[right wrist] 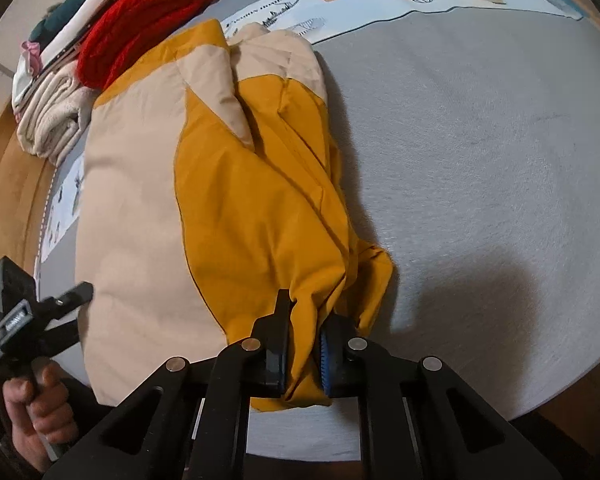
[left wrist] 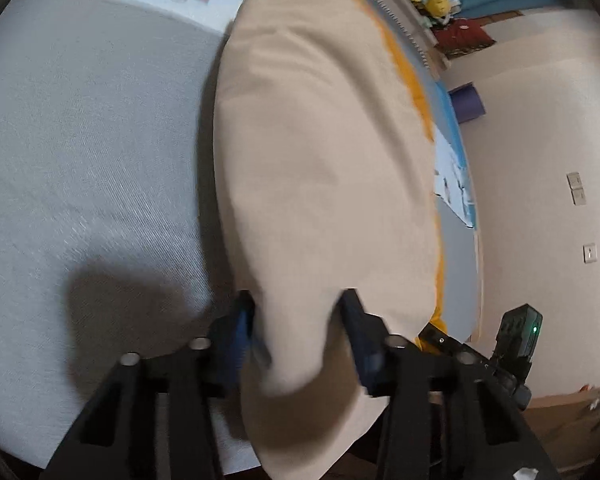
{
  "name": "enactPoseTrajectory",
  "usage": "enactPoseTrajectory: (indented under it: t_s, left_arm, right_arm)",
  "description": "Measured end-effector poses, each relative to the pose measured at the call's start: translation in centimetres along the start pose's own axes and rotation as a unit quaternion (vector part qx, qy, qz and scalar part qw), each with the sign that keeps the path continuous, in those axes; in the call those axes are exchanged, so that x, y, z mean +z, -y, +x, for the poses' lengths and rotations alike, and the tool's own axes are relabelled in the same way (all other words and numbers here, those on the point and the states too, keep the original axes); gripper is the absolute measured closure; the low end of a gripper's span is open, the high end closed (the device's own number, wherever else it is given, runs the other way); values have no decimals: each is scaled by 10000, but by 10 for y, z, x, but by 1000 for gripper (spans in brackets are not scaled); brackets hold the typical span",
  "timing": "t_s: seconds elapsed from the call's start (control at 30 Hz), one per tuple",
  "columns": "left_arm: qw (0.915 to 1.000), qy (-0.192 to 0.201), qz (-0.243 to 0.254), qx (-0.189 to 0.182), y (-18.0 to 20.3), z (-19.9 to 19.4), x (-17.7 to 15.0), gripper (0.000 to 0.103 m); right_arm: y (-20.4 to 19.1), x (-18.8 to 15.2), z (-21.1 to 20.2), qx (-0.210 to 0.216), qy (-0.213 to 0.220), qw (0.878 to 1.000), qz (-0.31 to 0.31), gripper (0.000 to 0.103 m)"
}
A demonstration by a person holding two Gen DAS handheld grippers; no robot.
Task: Fold large clothes
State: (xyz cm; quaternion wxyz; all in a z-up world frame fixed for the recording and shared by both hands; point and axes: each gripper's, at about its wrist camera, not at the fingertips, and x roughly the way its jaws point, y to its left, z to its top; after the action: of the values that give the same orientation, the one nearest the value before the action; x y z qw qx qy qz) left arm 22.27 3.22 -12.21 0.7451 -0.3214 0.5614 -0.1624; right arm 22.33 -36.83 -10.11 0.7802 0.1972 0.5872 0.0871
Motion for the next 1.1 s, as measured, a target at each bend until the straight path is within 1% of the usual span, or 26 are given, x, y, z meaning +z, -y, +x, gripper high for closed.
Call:
enactPoseTrajectory:
  t_s: [0.1, 0.17, 0.2, 0.23, 0.27, 0.3, 0.33, 0.37, 0.43, 0.5, 0.53, 0.6, 0.63, 0.67, 0.7, 0.73, 0.77, 0.8, 0.83, 0.87, 0.9, 0.93, 0.97, 1.03, 1.1]
  left_arm:
    - [9997, 242, 80, 49, -4, -31, 3, 68]
    - [9992, 290, 67, 263, -14, -48, 6, 68]
    - [9990, 267, 28, 371, -17, -47, 4, 66]
    - [9987, 214, -35, 471, -23, -48, 3, 65]
    - [9981, 105, -124, 602, -32, -46, 2, 63]
    - [9973, 23, -176, 707, -34, -44, 2, 63]
    - [9966, -14, -200, 805, -37, -44, 0, 62]
    - [9966, 17, -181, 807, -35, -45, -3, 61]
    - [9956, 212, 161, 895, -18, -61, -5, 63]
    - [9926, 352, 627, 983, 1, -74, -14, 62]
    - [9911, 300, 812, 1012, 7, -75, -18, 61]
    - [9866, -143, 1079, 1216, 8, -59, -27, 61]
    - [9802, -514, 1201, 1490, 5, -45, -36, 60]
    - [9716, -723, 1319, 1827, 2, -30, -41, 56]
    - [9682, -721, 1352, 1977, 4, -25, -41, 52]
    - [9689, -708, 1339, 1956, 7, -25, -39, 52]
    - [9712, -712, 1307, 1859, 9, -26, -37, 52]
    - [9720, -706, 1295, 1831, 10, -27, -35, 52]
    - [9715, -671, 1320, 1850, 12, -29, -35, 52]
    - [9691, -603, 1413, 1930, 15, -32, -35, 52]
    - [9669, -557, 1489, 1995, 13, -36, -36, 52]
    - [9647, -518, 1559, 2059, 15, -35, -33, 52]
    - [9633, -479, 1602, 2099, 17, -35, -31, 52]
    - [9647, -395, 1565, 2083, 18, -28, -10, 52]
    - [9666, -279, 1511, 2052, 18, -27, -2, 52]
  right_arm:
    - [-24, -6, -12, 449, 52, 9989, -125, 91]
    - [-40, -13, -18, 677, 46, 9972, -302, 91]
    - [-49, -20, -20, 742, -12, 9963, -431, 91]
    - [-55, -25, -19, 695, -91, 9961, -537, 91]
    - [-58, -31, -15, 551, -186, 9964, -617, 91]
    - [-57, -38, -8, 253, -353, 9970, -648, 91]
    - [-53, -41, -3, 105, -462, 9972, -572, 91]
    - [-49, -43, 0, 61, -536, 9975, -459, 90]
    - [-46, -42, -1, 12, -552, 9979, -340, 90]
    - [-51, -43, -6, -200, -525, 9967, -579, 89]
    - [-55, -45, -8, -356, -527, 9954, -717, 89]
    - [-68, -48, -11, -658, -507, 9925, -894, 85]
    - [-70, -47, -15, -767, -489, 9916, -920, 83]
    - [-73, -45, -20, -898, -434, 9905, -944, 83]
    - [-78, -39, -27, -1038, -282, 9894, -976, 83]
    - [-84, -31, -35, -1125, -58, 9884, -1022, 79]
    - [-92, -21, -44, -1170, 207, 9871, -1073, 78]
    - [-99, -7, -53, -1098, 429, 9868, -1111, 76]
    - [-106, 6, -59, -957, 604, 9871, -1134, 71]
    - [-108, 15, -65, -796, 738, 9873, -1158, 67]
    - [-116, 31, -67, -591, 898, 9865, -1236, 57]
    - [-122, 44, -64, -483, 981, 9850, -1334, 49]
    - [-127, 55, -58, -411, 1020, 9836, -1430, 47]
    - [-132, 79, -41, -260, 991, 9830, -1522, 47]
    - [-131, 102, -15, -79, 887, 9865, -1374, 47]
